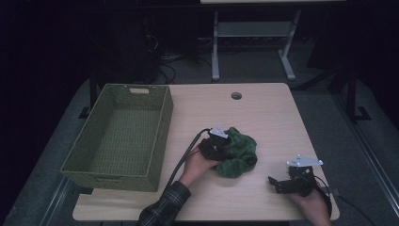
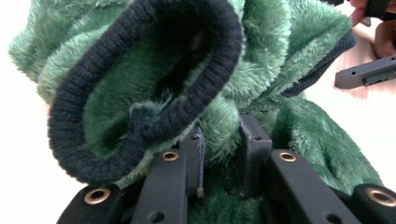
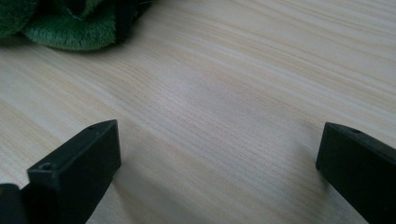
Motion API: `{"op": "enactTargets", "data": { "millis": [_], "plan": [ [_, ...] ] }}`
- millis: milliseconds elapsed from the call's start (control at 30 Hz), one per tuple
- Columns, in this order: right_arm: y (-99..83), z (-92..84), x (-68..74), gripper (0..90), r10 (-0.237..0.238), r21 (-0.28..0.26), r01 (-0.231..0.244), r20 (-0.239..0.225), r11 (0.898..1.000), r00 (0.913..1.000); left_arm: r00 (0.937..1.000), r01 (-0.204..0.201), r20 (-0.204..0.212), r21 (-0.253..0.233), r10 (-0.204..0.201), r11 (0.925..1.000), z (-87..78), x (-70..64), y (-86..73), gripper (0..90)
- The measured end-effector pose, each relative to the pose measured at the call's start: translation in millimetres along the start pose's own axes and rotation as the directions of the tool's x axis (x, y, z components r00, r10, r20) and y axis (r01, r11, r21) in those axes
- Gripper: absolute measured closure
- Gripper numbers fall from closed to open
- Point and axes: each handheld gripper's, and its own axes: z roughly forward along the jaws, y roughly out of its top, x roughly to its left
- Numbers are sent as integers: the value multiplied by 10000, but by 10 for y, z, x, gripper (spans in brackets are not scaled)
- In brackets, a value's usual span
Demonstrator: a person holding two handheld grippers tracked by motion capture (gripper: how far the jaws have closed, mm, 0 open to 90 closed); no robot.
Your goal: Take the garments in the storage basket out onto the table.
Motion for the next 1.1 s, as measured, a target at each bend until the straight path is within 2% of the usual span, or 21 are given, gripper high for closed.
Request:
{"op": "enactTargets", "data": {
  "millis": [133, 167, 200, 233, 367, 400, 433, 567, 667, 800, 967, 1000, 1100],
  "plan": [
    [0, 0, 0, 0, 3, 1, -3, -1, 10000, 10000, 9996, -231, -177, -54, 230, 9997, -93, -60, 44, 628],
    [0, 0, 0, 0, 1, -1, -1, -1, 10000, 10000, 9993, -306, -240, -77, 304, 9995, -133, -95, 61, 574],
    [0, 0, 0, 0, -3, 0, 3, 1, 10000, 10000, 9982, -512, -307, -136, 507, 9986, -199, -147, 85, 561],
    [0, 0, 0, 0, -3, 0, 3, 1, 10000, 10000, 9982, -512, -307, -136, 507, 9986, -199, -147, 85, 551],
    [0, 0, 0, 0, -5, 0, 5, 0, 10000, 10000, 9957, -888, -306, -490, 874, 9948, -346, -296, 120, 537],
    [0, 0, 0, 0, -6, -6, 6, 0, 10000, 10000, 9939, -1074, -334, -639, 1054, 9922, -402, -371, 133, 545],
    [0, 0, 0, 0, -6, -6, 6, 0, 10000, 10000, 9939, -1074, -334, -639, 1054, 9922, -402, -371, 133, 555],
    [0, 0, 0, 0, 3, 0, -3, 2, 10000, 10000, 9910, -1330, -282, -799, 1311, 9879, -466, -514, 141, 593],
    [0, 0, 0, 0, 3, -2, -3, 4, 10000, 10000, 9900, -1412, -98, -874, 1409, 9861, -475, -616, 130, 608],
    [0, 0, 0, 0, 4, 2, -4, 2, 10000, 10000, 9883, -1517, 28, -835, 1525, 9849, -455, -681, 123, 616],
    [0, 0, 1, 0, 11, 4, -11, 1, 10000, 10000, 9890, -1444, 220, -603, 1460, 9877, -287, -727, 101, 611],
    [0, -1, 1, 0, 7, 4, -7, 4, 10000, 10000, 9887, -1469, 222, -425, 1479, 9882, -218, -752, 83, 603],
    [0, -3, 7, 6, 48, 4, -48, 53, 10000, 10000, 9878, -1531, 238, -305, 1538, 9877, -162, -788, 61, 590]
  ]
}}
